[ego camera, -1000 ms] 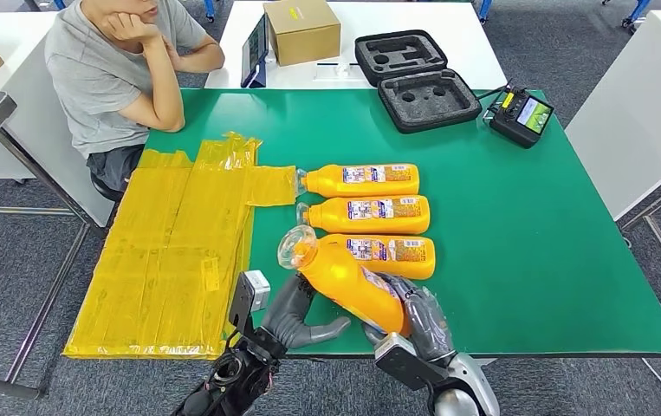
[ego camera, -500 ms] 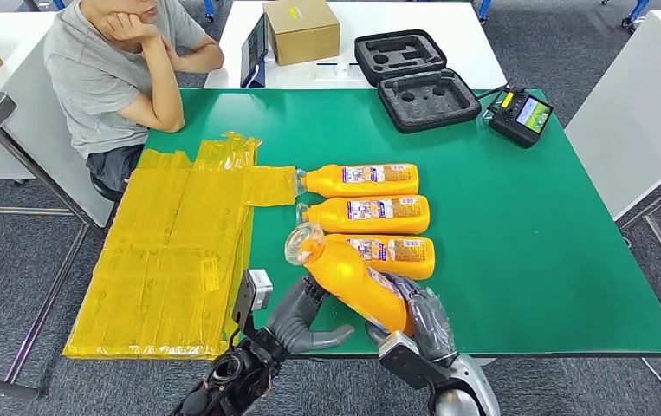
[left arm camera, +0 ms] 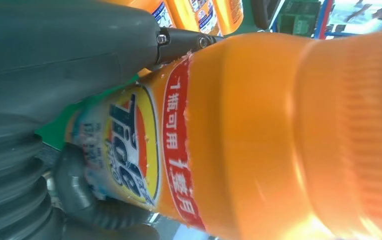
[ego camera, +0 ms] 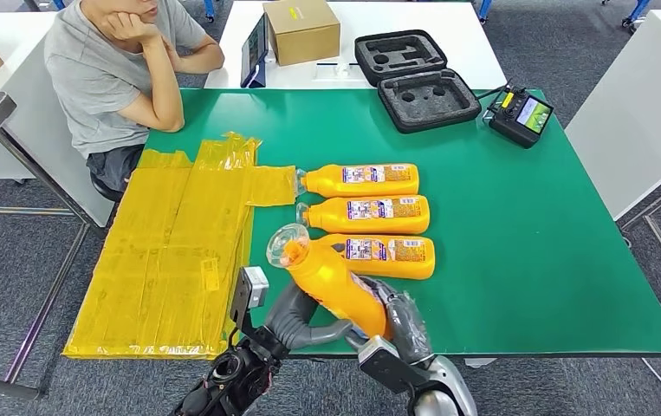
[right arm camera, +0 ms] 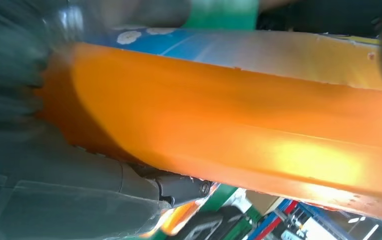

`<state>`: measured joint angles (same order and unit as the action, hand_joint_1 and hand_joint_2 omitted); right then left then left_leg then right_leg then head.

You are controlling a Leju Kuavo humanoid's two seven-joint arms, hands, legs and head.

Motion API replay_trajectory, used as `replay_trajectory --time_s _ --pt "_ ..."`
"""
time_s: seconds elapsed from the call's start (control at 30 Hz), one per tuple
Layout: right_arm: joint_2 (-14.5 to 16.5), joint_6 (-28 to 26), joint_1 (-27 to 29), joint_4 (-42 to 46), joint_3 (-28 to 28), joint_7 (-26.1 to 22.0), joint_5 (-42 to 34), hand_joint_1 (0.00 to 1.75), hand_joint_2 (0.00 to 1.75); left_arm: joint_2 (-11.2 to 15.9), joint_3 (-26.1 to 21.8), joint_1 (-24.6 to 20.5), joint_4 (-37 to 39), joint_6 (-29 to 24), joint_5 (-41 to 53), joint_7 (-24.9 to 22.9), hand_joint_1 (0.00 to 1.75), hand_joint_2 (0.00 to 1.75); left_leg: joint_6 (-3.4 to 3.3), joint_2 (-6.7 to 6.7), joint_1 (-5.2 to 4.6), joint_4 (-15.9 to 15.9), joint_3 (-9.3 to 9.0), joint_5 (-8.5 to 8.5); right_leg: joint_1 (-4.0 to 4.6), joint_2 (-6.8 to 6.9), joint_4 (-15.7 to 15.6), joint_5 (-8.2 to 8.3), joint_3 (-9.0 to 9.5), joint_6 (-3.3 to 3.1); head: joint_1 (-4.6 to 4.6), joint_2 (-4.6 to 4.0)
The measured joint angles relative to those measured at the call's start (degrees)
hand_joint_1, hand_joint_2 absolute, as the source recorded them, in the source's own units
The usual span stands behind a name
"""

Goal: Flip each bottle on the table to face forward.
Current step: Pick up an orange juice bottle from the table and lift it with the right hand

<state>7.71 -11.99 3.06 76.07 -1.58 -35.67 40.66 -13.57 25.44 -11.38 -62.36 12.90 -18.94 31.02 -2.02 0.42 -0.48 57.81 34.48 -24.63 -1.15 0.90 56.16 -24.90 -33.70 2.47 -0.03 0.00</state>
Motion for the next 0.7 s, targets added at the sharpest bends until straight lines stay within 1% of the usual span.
replay_trajectory --time_s 0.13,0.27,0.33,0.7 --pt "0.25 0.04 -0.9 -1.65 -1.85 -0.11 -0.55 1.65 1.75 -0.01 -0.22 0.09 -0.02 -0.03 -0.18 0.42 0.0 1.75 0.0 0.0 0.0 0.0 0.0 0.0 0.0 0.0 0.0 0.0 0.0 0.0 0.0 0.0" --pt "0.25 0.07 -1.67 -2.93 -2.81 -0.11 -0.74 1.66 1.75 0.0 -0.39 0.48 -0.51 -0.04 -0.45 0.51 0.0 1.75 0.0 0.0 0.0 0.0 0.01 0.0 -0.01 0.0 0.01 0.0 0.0 0.0 0.01 0.0" --pt "0.25 0.03 -2.13 -3.58 -3.26 -0.11 -0.92 1.64 1.75 0.01 -0.46 0.86 -1.16 0.0 -0.62 0.51 0.0 1.75 0.0 -0.01 -0.01 0.0 0.01 0.0 -0.01 0.0 0.0 0.0 0.0 0.0 0.01 0.0" --pt "0.25 -1.14 -4.14 -5.75 -4.17 -0.11 -0.96 1.56 1.75 0.05 -0.63 1.88 -3.78 0.13 -1.37 -0.21 0.0 1.75 0.0 -0.01 0.0 0.0 0.01 0.0 0.0 0.0 0.0 0.0 -0.01 0.0 0.0 0.0"
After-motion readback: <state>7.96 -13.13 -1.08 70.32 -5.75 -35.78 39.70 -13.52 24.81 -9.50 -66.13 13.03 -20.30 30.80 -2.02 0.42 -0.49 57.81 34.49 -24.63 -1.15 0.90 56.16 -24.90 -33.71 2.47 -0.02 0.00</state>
